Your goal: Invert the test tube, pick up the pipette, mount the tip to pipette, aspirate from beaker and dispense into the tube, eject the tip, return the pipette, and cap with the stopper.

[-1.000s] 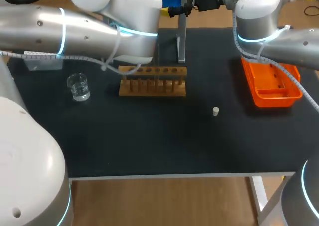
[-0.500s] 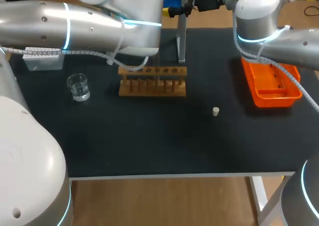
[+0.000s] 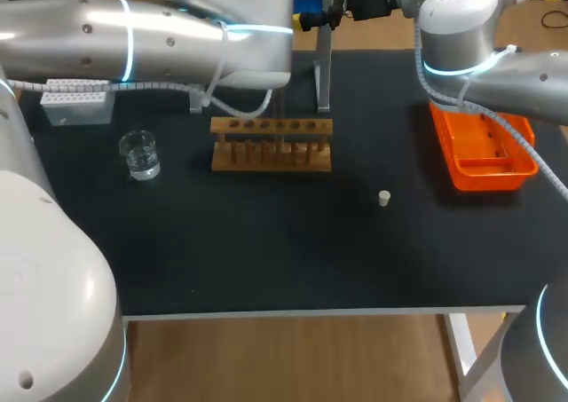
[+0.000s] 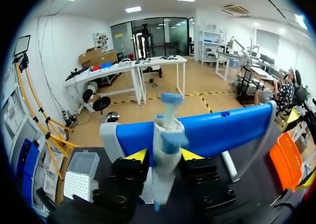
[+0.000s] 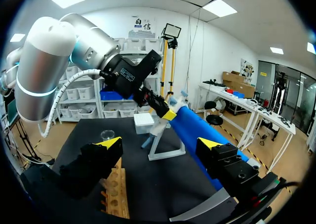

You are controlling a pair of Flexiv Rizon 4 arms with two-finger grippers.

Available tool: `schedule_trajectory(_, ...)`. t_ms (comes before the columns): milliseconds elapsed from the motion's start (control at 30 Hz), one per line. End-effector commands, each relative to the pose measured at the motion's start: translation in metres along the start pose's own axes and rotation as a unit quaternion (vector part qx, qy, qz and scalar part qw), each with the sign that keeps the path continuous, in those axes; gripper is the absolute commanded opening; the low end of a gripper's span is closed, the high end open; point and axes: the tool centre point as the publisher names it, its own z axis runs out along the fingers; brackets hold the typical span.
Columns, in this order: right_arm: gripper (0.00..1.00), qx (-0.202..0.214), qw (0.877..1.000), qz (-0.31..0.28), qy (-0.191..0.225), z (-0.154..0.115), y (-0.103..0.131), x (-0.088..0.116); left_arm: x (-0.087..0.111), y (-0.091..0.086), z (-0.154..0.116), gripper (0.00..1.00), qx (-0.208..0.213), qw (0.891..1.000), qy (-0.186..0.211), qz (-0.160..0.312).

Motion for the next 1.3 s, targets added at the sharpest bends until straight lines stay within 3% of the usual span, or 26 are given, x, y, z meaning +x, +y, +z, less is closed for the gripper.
schedule_trajectory(33, 1.0, 0.002, 1.0, 0.0, 0.001, 0.0, 0.001, 0.0, 0.003, -0.003, -0.004, 1.0, -0.005, 1.0, -0.003, -0.001)
schedule_trajectory(467, 1.0, 0.002, 1.0, 0.0, 0.001, 0.0, 0.001, 0.0, -0.003, -0.01, -0.051, 1.0, 0.025, 1.0, -0.007, -0.002)
schedule_trajectory(800, 1.0, 0.002, 1.0, 0.0, 0.001, 0.0, 0.001, 0.0, -0.006, -0.006, -0.094, 1.0, 0.083, 0.993, 0.074, 0.039)
schedule_trajectory(933, 1.0, 0.002, 1.0, 0.0, 0.001, 0.0, 0.001, 0.0, -0.004, -0.001, -0.11, 1.0, 0.121, 0.98, 0.134, 0.083)
schedule_trajectory(967, 1.0, 0.002, 1.0, 0.0, 0.001, 0.0, 0.001, 0.0, -0.003, 0.0, -0.116, 1.0, 0.141, 0.971, 0.168, 0.097)
schedule_trajectory(1000, 1.0, 0.002, 1.0, 0.0, 0.001, 0.0, 0.001, 0.0, -0.002, 0.001, -0.119, 1.0, 0.146, 0.968, 0.177, 0.103)
schedule_trajectory(1133, 1.0, 0.002, 1.0, 0.0, 0.001, 0.0, 0.001, 0.0, 0.002, 0.011, -0.131, 1.0, 0.18, 0.937, 0.256, 0.157)
schedule_trajectory(1300, 1.0, 0.002, 1.0, 0.0, 0.001, 0.0, 0.001, 0.0, 0.011, 0.021, -0.14, 1.0, 0.204, 0.903, 0.319, 0.203)
